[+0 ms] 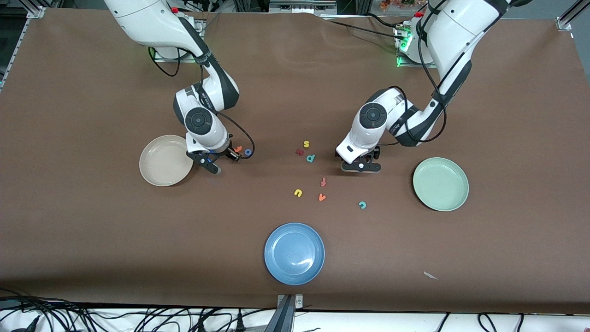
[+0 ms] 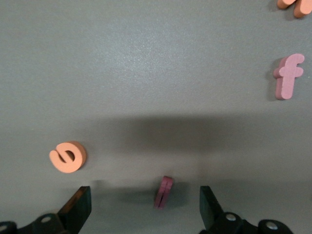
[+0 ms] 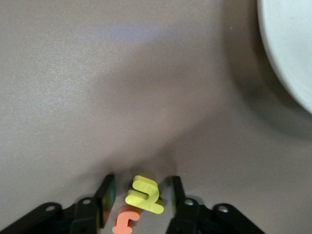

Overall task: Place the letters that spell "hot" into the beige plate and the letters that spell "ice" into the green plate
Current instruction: 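Grasp the yellow n with the right gripper while the left gripper grasps the maroon piece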

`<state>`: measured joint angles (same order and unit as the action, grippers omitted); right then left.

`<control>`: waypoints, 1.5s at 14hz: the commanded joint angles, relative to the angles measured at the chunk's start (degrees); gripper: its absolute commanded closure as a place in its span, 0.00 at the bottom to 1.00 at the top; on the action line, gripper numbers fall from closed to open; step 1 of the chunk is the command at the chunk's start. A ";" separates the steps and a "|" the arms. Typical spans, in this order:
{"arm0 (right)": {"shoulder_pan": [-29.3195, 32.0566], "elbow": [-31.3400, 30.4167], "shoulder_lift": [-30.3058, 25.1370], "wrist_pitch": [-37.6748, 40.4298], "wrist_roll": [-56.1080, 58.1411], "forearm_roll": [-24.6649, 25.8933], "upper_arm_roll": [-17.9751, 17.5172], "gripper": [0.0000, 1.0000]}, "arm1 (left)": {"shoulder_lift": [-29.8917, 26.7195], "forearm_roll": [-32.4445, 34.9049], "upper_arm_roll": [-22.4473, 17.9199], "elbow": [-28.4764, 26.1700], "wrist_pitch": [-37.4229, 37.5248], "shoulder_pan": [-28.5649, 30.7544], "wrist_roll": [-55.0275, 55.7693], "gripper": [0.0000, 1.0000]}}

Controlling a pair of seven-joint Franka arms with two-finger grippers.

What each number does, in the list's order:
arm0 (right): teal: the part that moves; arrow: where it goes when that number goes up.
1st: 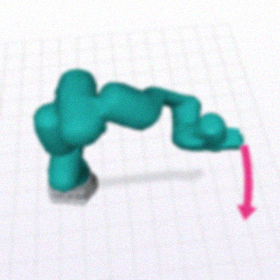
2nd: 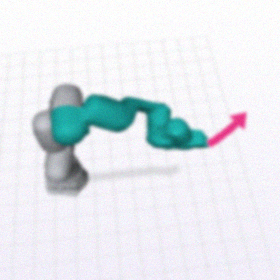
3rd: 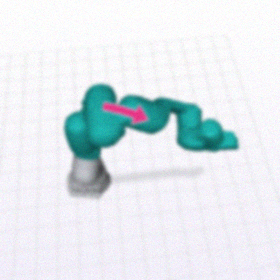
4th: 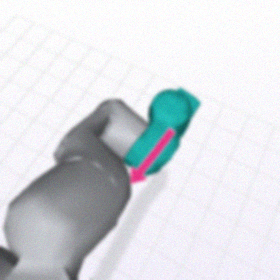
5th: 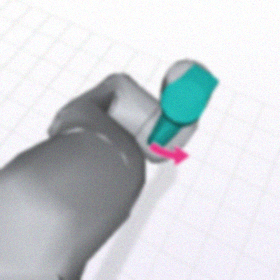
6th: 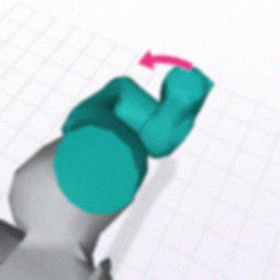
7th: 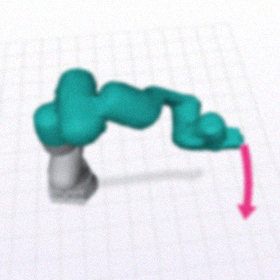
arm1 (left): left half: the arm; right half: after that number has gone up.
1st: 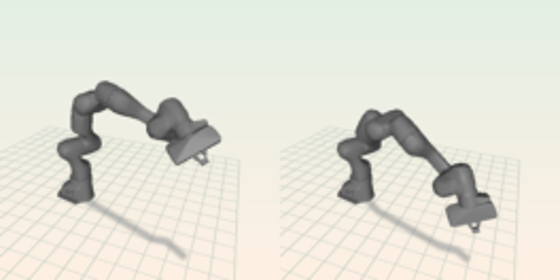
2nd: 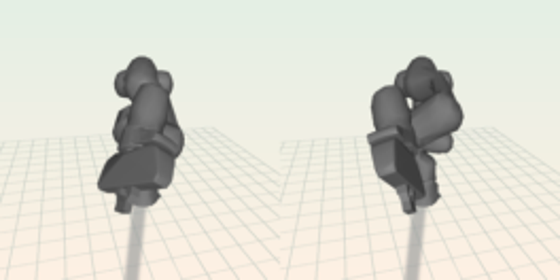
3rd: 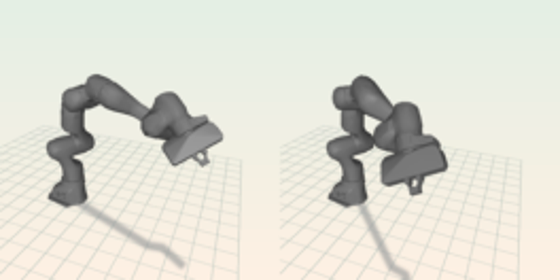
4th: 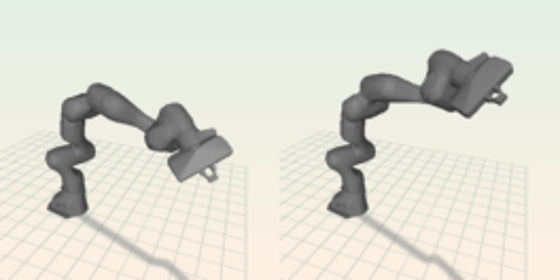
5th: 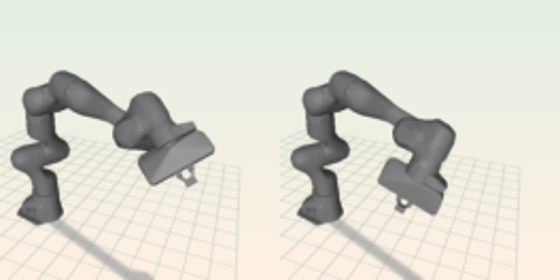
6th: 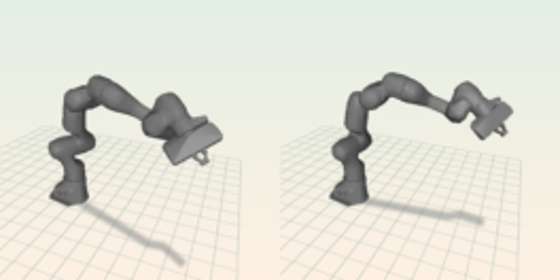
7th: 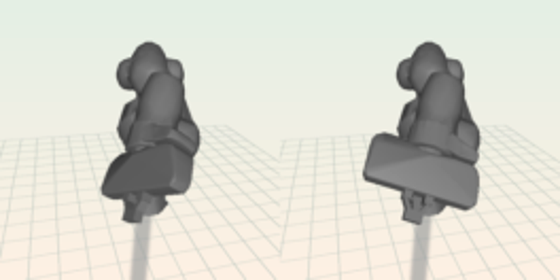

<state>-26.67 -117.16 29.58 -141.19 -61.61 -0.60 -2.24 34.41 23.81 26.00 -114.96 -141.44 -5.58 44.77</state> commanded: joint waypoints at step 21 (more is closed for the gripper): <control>0.91 14.05 0.57 22.07 6.66 -0.45 1.01 0.80 | 1.53 1.94 -0.07 1.31 0.73 -1.72 4.72 0.91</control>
<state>-26.58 -108.00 29.58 -125.55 -58.40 -0.60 -1.83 35.00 23.81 26.14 -114.38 -141.44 -7.04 48.03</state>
